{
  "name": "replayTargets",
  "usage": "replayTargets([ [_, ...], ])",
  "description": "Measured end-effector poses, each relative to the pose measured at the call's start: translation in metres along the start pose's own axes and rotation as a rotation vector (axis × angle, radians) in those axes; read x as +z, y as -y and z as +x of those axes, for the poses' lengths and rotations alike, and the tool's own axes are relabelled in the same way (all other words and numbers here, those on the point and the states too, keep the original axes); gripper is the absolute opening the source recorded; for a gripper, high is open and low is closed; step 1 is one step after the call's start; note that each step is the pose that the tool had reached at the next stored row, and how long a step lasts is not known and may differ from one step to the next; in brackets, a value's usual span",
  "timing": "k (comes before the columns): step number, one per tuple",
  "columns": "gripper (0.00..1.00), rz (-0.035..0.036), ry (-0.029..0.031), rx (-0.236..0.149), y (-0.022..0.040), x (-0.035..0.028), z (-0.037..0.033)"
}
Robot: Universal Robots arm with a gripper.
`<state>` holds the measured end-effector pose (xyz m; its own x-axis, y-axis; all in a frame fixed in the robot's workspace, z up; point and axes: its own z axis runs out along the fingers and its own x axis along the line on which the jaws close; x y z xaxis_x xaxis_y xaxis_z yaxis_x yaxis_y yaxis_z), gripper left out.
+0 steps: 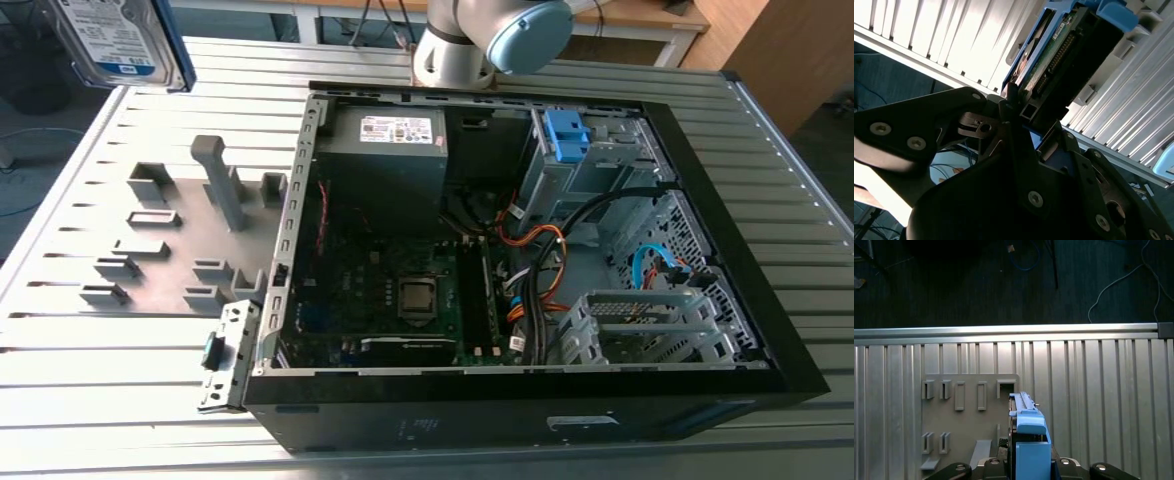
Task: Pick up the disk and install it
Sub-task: 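Pick up the disk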
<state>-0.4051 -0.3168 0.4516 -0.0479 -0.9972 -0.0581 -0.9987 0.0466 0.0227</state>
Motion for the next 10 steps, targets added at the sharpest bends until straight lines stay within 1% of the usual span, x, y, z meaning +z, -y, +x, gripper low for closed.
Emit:
replayTargets([
  [10, 0.36, -0.0001, 0.0002, 0.0, 0.0001, -0.0035, -0.0002],
])
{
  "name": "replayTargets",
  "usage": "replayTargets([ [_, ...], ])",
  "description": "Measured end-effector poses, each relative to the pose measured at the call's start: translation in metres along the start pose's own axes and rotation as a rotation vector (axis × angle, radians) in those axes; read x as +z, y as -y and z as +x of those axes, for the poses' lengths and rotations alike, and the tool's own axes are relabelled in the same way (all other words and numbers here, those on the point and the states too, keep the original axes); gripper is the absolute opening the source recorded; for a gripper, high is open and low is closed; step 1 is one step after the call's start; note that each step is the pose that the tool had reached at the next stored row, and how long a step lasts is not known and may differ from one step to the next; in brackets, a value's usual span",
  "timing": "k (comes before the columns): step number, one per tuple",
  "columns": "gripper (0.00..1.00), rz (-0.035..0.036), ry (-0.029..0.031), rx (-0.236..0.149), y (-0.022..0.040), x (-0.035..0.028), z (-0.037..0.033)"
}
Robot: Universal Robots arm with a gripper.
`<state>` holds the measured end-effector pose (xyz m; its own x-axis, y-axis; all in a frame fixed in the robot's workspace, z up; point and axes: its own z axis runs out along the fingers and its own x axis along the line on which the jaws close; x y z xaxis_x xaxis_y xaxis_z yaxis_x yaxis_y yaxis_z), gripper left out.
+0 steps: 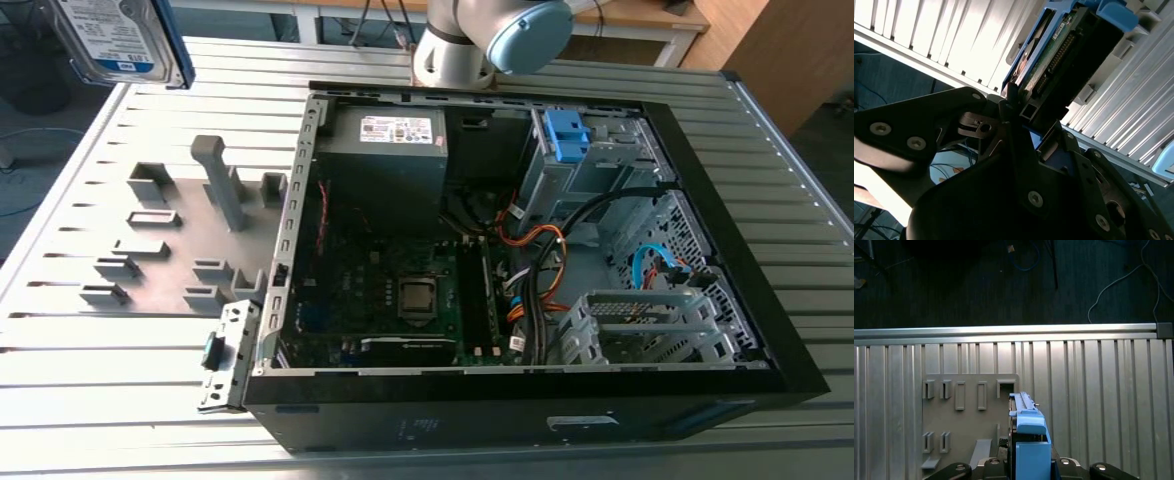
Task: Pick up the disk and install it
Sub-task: 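Pick up the disk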
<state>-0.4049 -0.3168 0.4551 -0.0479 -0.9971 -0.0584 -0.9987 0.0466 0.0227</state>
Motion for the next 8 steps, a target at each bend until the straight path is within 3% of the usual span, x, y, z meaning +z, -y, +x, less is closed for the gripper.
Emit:
replayTargets([
  [8, 0.36, 0.0, 0.0, 0.0, 0.0, -0.0026, -0.0001],
])
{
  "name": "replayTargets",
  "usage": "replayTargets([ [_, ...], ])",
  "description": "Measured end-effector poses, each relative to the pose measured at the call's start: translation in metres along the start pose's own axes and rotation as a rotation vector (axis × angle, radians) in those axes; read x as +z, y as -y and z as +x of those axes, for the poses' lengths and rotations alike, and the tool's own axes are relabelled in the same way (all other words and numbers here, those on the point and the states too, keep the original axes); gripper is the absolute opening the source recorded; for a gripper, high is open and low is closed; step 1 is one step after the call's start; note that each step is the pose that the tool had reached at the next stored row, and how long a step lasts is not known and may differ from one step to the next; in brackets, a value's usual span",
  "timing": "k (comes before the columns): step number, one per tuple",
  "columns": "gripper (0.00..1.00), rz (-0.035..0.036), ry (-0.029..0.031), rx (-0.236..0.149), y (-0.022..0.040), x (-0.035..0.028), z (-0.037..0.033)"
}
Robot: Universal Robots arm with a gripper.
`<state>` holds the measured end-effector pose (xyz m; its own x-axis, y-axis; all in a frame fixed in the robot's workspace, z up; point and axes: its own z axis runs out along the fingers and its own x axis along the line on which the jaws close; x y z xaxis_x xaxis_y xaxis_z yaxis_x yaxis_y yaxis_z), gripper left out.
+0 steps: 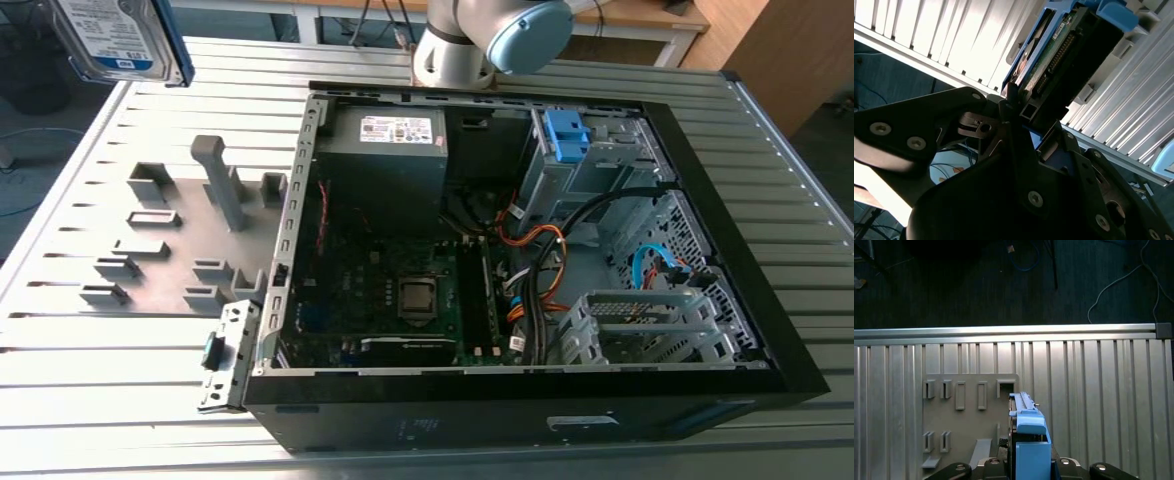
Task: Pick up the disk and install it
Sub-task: 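Pick up the disk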
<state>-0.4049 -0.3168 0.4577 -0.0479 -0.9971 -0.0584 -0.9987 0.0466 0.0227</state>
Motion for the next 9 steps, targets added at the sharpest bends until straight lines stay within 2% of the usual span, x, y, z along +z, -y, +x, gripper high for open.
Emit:
replayTargets([
  [9, 0.36, 0.0001, 0.0002, 0.0, 0.0001, -0.0025, -0.0002],
])
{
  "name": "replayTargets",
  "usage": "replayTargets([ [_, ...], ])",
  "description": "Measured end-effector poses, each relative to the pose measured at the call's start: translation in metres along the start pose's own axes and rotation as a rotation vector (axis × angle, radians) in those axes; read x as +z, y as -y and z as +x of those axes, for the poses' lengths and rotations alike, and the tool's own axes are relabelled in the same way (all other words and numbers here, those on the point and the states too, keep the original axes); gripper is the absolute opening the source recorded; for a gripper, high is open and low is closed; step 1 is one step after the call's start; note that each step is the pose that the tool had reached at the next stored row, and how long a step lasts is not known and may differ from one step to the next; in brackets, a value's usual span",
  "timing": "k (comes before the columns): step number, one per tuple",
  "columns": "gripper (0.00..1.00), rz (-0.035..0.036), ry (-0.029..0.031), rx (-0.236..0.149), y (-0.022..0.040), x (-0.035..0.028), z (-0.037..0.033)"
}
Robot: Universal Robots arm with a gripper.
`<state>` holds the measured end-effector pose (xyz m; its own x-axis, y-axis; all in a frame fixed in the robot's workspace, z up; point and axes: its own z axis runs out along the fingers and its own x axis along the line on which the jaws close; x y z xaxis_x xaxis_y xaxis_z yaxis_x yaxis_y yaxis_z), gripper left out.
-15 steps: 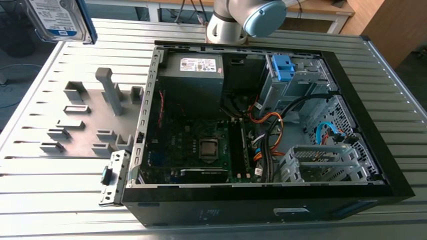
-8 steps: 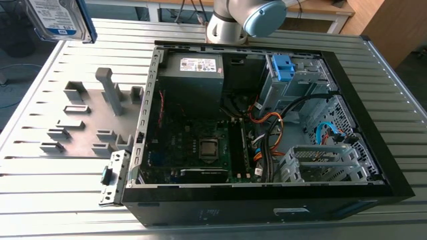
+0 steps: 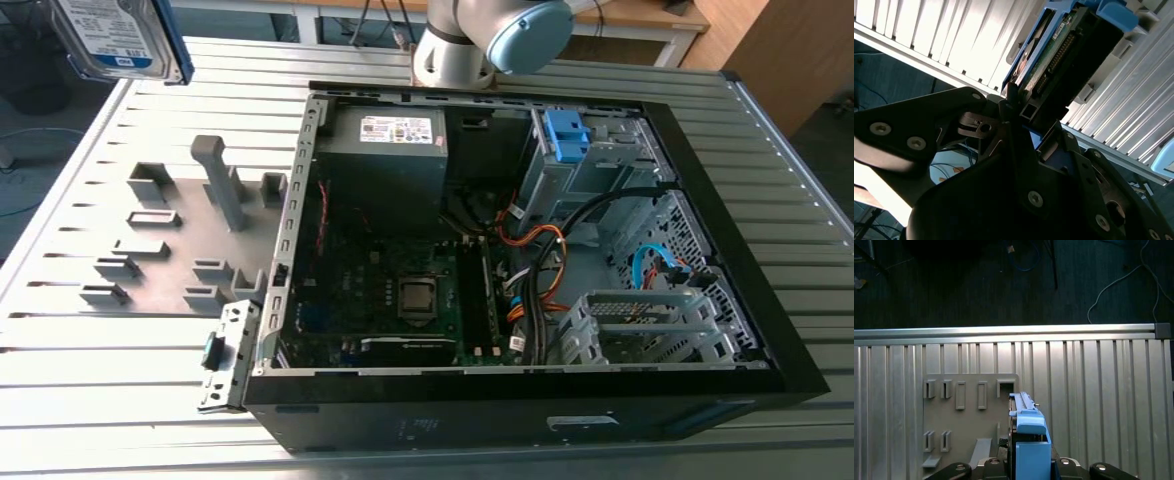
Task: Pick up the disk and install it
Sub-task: 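Pick up the disk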
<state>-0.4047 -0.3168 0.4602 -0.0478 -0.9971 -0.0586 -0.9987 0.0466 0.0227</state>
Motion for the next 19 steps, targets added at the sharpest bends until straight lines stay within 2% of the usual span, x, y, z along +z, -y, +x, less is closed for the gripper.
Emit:
replayTargets([
  [19, 0.36, -0.0001, 0.0005, 0.0, 0.0002, -0.0051, -0.0003],
])
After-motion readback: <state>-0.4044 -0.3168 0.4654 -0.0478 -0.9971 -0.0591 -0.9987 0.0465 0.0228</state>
